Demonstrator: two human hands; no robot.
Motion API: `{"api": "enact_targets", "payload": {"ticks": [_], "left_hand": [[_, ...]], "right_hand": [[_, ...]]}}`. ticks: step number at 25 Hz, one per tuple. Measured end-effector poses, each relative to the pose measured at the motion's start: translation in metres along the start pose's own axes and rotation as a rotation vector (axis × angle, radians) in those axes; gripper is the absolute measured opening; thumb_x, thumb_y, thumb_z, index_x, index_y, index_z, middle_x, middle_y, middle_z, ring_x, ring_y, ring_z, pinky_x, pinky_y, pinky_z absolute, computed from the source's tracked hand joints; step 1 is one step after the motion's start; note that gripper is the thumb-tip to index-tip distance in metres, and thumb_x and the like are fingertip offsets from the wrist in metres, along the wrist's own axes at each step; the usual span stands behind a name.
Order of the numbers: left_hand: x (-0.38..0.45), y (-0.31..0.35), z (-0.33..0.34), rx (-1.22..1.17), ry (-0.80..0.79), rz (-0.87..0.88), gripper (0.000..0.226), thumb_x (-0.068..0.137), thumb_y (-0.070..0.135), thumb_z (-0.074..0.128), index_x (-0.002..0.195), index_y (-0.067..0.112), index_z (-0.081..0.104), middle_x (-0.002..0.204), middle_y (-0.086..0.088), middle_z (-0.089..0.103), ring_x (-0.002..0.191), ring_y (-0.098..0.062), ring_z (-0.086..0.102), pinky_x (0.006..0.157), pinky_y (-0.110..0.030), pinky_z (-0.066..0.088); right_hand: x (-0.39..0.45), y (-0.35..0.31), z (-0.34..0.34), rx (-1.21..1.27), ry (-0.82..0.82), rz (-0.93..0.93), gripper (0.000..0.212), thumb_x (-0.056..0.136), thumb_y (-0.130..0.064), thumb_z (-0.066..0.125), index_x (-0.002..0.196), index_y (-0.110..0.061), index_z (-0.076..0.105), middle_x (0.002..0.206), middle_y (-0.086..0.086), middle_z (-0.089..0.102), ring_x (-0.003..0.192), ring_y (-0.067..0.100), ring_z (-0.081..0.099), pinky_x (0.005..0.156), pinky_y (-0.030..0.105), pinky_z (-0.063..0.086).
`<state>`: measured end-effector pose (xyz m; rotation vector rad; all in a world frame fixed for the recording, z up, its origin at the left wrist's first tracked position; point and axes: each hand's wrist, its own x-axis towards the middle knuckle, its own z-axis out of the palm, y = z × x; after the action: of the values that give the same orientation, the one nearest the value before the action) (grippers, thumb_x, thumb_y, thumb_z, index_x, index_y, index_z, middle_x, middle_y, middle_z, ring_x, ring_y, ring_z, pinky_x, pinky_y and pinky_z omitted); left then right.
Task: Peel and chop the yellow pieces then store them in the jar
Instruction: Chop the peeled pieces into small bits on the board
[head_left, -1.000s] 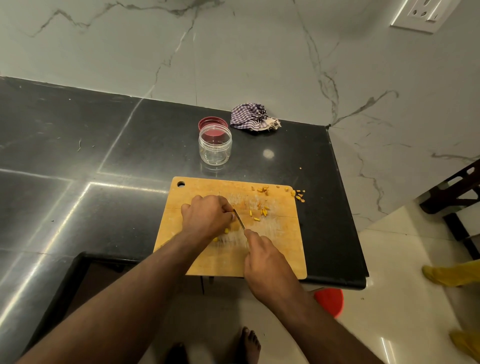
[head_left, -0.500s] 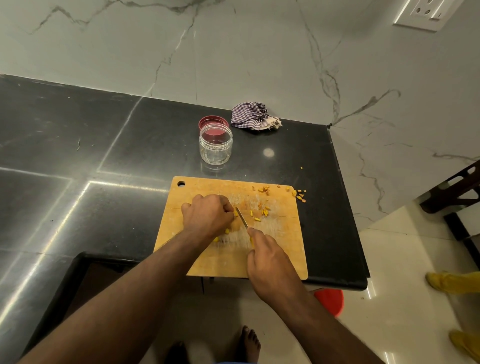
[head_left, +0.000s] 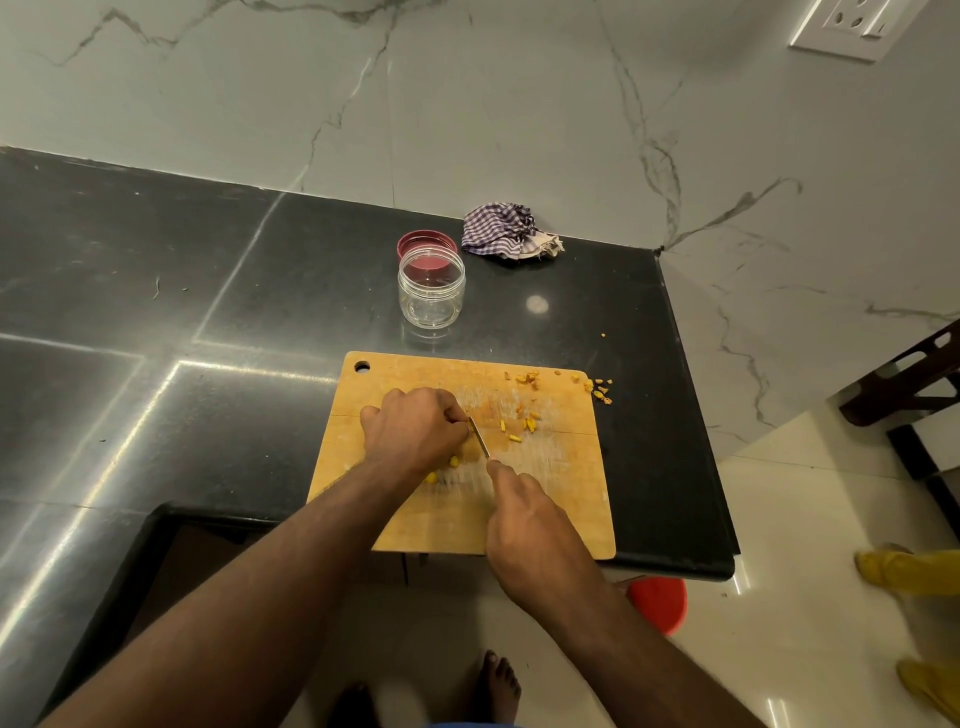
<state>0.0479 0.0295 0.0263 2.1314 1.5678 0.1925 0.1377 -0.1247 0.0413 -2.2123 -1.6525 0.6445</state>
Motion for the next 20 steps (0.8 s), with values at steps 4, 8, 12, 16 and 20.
{"api": "enact_targets", "payload": {"ticks": [4,8,12,16,20], "left_hand": [[-0.002,0.0,0.001,-0.001,0.007,0.002,0.01,0.087,0.042,0.062,0.089,0.037,0.07,0.095,0.018,0.065,0.106,-0.015,0.048,0.081,-0.04,0.028],[-0.002,-0.001,0.001,-0.019,-0.005,-0.002,0.012,0.088,0.043,0.062,0.094,0.038,0.072,0.101,0.017,0.066,0.109,-0.016,0.048,0.084,-0.041,0.029],[-0.004,-0.001,0.001,-0.03,0.018,-0.008,0.014,0.088,0.043,0.063,0.095,0.037,0.074,0.101,0.017,0.068,0.108,-0.015,0.049,0.085,-0.042,0.032],[-0.003,0.001,0.001,-0.02,0.019,-0.013,0.015,0.088,0.043,0.064,0.096,0.036,0.075,0.1,0.016,0.068,0.108,-0.016,0.048,0.083,-0.041,0.03],[-0.003,0.0,0.001,-0.013,0.025,-0.016,0.015,0.088,0.045,0.064,0.094,0.037,0.075,0.098,0.018,0.067,0.108,-0.015,0.048,0.082,-0.04,0.028]], "right_hand": [[-0.022,0.009,0.003,0.024,0.017,-0.012,0.051,0.101,-0.018,0.034,0.151,-0.023,0.027,0.137,0.0,0.047,0.113,0.015,0.054,0.095,0.028,0.047],[-0.015,0.006,-0.003,0.076,0.087,-0.009,0.048,0.102,-0.019,0.036,0.15,-0.023,0.03,0.141,-0.003,0.045,0.122,0.011,0.049,0.1,0.024,0.042],[-0.003,-0.001,-0.004,0.054,0.046,0.005,0.05,0.102,-0.019,0.036,0.151,-0.024,0.028,0.144,-0.001,0.044,0.124,0.014,0.049,0.101,0.028,0.043],[0.002,-0.001,-0.005,0.041,0.014,-0.005,0.049,0.102,-0.019,0.035,0.15,-0.025,0.028,0.137,0.001,0.048,0.117,0.017,0.052,0.097,0.032,0.046],[0.003,0.002,-0.006,0.019,0.0,-0.012,0.049,0.102,-0.019,0.034,0.15,-0.025,0.028,0.133,0.002,0.05,0.113,0.017,0.053,0.094,0.032,0.046]]}}
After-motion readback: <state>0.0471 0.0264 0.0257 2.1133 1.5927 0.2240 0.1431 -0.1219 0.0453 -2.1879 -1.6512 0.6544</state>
